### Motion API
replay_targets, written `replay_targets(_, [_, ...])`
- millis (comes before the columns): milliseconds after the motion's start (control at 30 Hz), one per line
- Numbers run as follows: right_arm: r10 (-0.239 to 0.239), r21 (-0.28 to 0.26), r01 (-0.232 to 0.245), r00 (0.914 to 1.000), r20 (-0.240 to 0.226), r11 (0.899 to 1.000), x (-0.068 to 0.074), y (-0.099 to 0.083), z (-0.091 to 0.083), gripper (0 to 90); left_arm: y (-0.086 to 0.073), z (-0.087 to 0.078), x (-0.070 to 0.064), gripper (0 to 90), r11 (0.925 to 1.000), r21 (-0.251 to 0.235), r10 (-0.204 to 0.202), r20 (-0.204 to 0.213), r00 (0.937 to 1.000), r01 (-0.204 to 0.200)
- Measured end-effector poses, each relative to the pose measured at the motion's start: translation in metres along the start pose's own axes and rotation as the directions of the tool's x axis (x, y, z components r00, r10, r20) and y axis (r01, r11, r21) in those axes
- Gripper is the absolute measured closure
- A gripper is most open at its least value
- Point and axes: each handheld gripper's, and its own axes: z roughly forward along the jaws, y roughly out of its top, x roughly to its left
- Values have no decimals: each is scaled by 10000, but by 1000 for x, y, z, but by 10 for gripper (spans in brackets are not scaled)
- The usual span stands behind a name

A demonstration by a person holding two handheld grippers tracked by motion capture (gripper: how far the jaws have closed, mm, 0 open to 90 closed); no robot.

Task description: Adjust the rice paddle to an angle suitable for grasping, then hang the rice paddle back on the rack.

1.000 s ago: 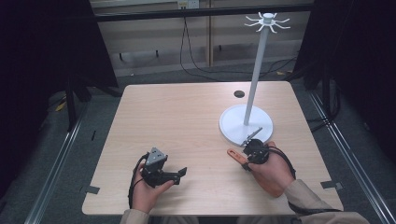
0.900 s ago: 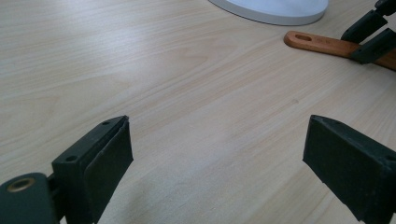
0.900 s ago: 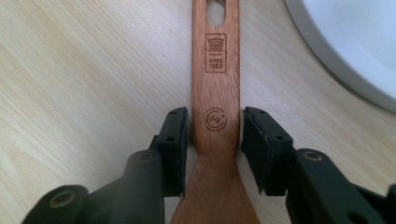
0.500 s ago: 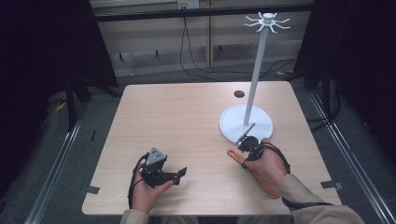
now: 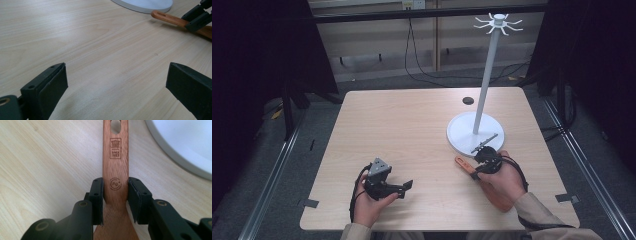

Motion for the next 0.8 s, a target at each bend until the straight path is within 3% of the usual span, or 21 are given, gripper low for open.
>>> replay_targets(167, [429,-1119,-448,9989,-198,9927,-5,-5,-7,668,-1,-3,2,26,9999,-133,-94,98,9999,95])
replay_targets(200, [429,-1119,-448,9989,-198,9927,-5,-5,-7,668,-1,-3,2,26,9999,-133,-94,98,9999,95])
replay_targets(300, [481,-2159,-531,9984,-284,9750,-5,-10,-13,668,1,-5,2,21,9994,-294,-185,147,9997,189])
replay_targets(367, [580,-2353,-623,9980,-252,9699,-5,-11,-15,668,2,-5,1,21,9992,-343,-186,191,9996,193])
replay_targets(400, [475,-3054,-569,9981,-383,9505,-6,-15,-18,668,1,-4,1,21,9995,-294,-123,233,9997,130])
replay_targets(500, [492,-3656,-632,9977,-474,9286,-5,-21,-25,668,2,-2,1,21,9995,-281,-133,222,9997,139])
replay_targets(533, [492,-3656,-632,9977,-474,9286,-5,-21,-25,668,3,-2,2,21,9994,-314,-142,213,9997,148])
replay_targets(567, [410,-4198,-580,9979,-495,9057,-5,-24,-29,668,3,-2,1,21,9993,-339,-136,228,9996,144])
replay_targets(733, [419,-5018,-725,9965,-720,8619,-3,-31,-38,668,4,0,0,22,9994,-321,-121,242,9996,129])
replay_targets(767, [419,-5018,-725,9965,-720,8619,-3,-31,-38,668,4,0,0,22,9994,-321,-121,242,9996,129])
replay_targets(800, [431,-5236,-706,9970,-645,8491,-3,-33,-40,668,4,0,0,22,9995,-302,-91,213,9997,97])
